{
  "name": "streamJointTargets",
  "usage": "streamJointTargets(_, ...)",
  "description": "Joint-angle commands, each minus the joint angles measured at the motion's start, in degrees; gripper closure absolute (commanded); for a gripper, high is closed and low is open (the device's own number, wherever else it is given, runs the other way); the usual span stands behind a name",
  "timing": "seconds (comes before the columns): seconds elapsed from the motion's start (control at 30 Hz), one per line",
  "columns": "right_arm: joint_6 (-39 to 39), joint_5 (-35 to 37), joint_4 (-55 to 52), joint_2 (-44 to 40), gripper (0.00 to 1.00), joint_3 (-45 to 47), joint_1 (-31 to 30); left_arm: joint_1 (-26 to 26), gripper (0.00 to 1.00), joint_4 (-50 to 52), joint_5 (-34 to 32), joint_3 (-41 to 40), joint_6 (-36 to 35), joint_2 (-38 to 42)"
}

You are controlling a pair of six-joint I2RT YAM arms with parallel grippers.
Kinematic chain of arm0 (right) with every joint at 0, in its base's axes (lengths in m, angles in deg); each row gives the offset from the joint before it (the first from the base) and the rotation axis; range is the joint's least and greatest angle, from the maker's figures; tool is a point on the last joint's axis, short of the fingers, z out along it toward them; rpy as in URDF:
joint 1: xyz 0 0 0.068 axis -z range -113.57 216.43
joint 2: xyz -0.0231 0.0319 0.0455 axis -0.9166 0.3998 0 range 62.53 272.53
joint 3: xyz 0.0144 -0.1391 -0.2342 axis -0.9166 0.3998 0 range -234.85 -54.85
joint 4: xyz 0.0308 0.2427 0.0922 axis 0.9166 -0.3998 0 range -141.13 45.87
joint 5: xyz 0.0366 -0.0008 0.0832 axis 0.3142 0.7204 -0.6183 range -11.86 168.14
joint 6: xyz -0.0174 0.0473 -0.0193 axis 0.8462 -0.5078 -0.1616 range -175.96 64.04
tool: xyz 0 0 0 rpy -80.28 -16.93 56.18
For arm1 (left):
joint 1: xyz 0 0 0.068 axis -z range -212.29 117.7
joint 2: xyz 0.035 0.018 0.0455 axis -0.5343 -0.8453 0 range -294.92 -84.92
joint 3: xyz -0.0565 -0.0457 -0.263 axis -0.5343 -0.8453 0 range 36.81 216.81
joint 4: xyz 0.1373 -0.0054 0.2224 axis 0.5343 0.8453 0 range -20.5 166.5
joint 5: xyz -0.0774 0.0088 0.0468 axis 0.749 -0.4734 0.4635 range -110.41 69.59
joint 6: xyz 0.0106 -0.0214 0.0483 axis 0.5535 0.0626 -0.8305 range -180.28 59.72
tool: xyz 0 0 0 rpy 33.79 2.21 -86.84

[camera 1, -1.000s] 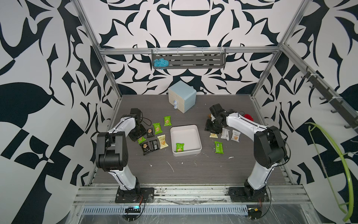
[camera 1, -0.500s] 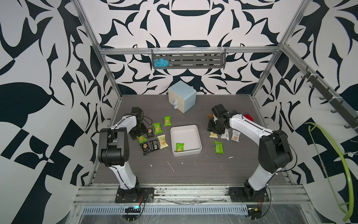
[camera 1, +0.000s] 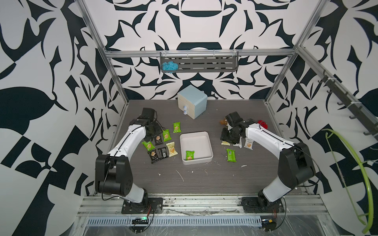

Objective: Take the cookies out of the storage box
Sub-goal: Place the cookie at the center of the board, then pick up the cookie from the storage box.

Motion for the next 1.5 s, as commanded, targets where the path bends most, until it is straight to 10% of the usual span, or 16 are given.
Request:
streamJointTargets(0.0, 0.85, -0.59, -0.31, -2.26, 0.55, 0.59, -0.38, 5.18, 0.32, 3.58, -1.39, -0.25, 4.78, 2.05)
streamJointTargets(0.57, 2.31, -1.91, -0.45, -10.5, 0.54, 7.51, -0.31, 32.94, 0.33, 5.32, -6.6, 6.12, 15.51, -7.09)
streamJointTargets(1.47, 3.19, -0.66, -0.67, -8.6, 0.51, 7.59, 0.22, 35.07, 0.26, 9.51, 0.34, 12.18, 7.14, -24.55)
